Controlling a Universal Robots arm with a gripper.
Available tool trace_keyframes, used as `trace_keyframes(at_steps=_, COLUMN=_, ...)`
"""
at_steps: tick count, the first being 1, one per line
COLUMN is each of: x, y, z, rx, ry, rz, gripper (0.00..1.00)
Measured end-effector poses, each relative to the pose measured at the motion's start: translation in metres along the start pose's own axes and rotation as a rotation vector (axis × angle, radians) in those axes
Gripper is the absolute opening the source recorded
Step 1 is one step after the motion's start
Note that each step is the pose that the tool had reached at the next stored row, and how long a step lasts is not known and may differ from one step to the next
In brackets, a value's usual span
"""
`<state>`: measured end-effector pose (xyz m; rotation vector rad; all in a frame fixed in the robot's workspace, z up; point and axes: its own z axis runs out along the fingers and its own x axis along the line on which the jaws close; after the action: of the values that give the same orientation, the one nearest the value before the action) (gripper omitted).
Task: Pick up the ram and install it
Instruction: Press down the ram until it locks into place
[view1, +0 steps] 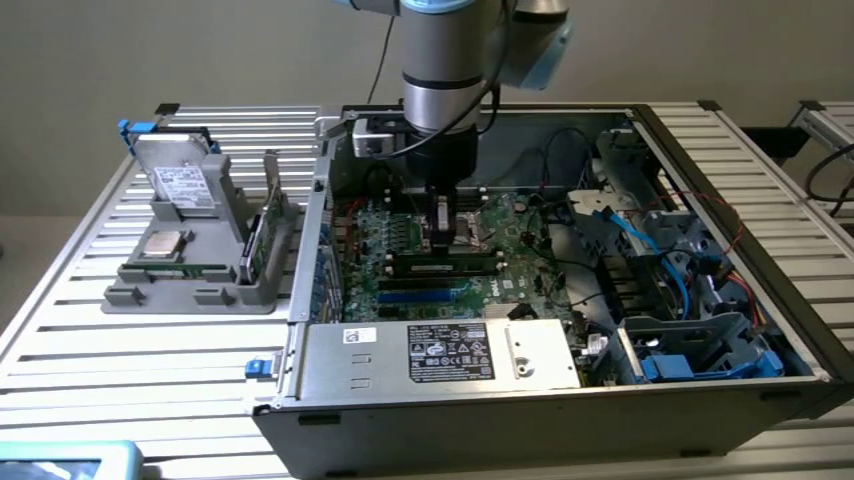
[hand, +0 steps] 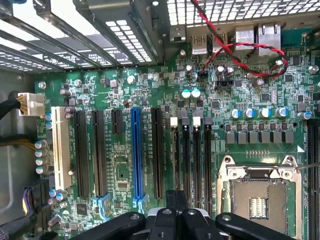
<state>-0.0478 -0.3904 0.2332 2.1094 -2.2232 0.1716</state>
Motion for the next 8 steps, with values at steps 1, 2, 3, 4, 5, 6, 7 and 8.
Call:
trace_keyframes(at_steps=1, x=0.0001, y=0.0018, z=0.0, rx=0.0001, ry=-0.0001, rz=0.0, gripper=0.11)
trace_keyframes(at_steps=2, x=0.0002, y=0.0033, z=-0.0001, rx=0.0, ry=0.0, rz=0.0, gripper=0.11)
trace_keyframes(at_steps=3, x=0.0002, y=0.0044, z=-0.0001, rx=0.0, ry=-0.0001, rz=0.0, gripper=0.11)
trace_keyframes(at_steps=4, x=0.0003, y=0.005, z=-0.0002, rx=-0.0002, ry=-0.0003, rz=0.0, gripper=0.11)
trace_keyframes(at_steps=5, x=0.0003, y=0.0055, z=-0.0002, rx=-0.0004, ry=-0.001, rz=0.0, gripper=0.11)
trace_keyframes(at_steps=6, x=0.0003, y=0.0061, z=-0.0002, rx=-0.0005, ry=-0.0022, rz=0.0, gripper=0.11)
trace_keyframes(at_steps=7, x=0.0003, y=0.0065, z=-0.0002, rx=-0.0006, ry=-0.0035, rz=0.0, gripper=0.11)
trace_keyframes(at_steps=8, x=0.0004, y=0.0072, z=-0.0002, rx=-0.0006, ry=-0.0048, rz=0.0, gripper=0.11)
